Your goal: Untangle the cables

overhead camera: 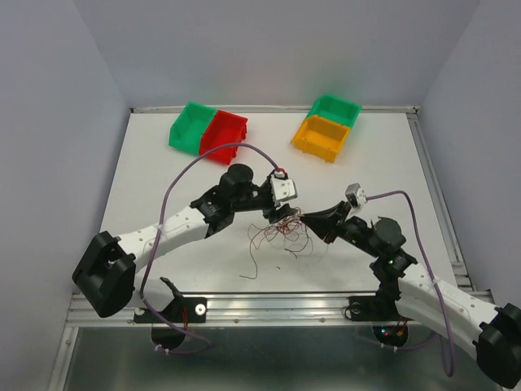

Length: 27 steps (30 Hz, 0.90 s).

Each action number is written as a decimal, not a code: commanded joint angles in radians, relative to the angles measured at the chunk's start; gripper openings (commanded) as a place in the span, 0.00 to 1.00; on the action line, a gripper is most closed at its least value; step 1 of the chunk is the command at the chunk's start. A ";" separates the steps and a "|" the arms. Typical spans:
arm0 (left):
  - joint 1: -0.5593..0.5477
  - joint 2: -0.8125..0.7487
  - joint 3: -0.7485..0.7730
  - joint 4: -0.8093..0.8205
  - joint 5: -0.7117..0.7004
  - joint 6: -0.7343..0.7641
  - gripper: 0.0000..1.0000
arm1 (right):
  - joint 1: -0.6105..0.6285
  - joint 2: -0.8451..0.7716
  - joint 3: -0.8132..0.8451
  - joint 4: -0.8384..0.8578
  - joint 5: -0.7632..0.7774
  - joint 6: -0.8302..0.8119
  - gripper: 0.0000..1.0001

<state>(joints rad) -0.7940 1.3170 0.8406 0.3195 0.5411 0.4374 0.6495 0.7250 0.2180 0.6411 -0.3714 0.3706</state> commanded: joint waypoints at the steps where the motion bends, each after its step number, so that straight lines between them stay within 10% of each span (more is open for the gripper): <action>1: -0.011 0.011 0.069 -0.060 0.013 0.047 0.71 | 0.009 -0.027 0.015 0.069 0.018 -0.016 0.12; 27: 0.062 0.030 0.192 -0.304 0.335 0.078 0.80 | 0.009 -0.151 -0.008 -0.029 -0.024 -0.073 0.14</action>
<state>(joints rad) -0.7254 1.3285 0.9783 0.0422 0.8085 0.4934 0.6495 0.5636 0.2173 0.5713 -0.3595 0.3111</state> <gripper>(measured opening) 0.801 0.153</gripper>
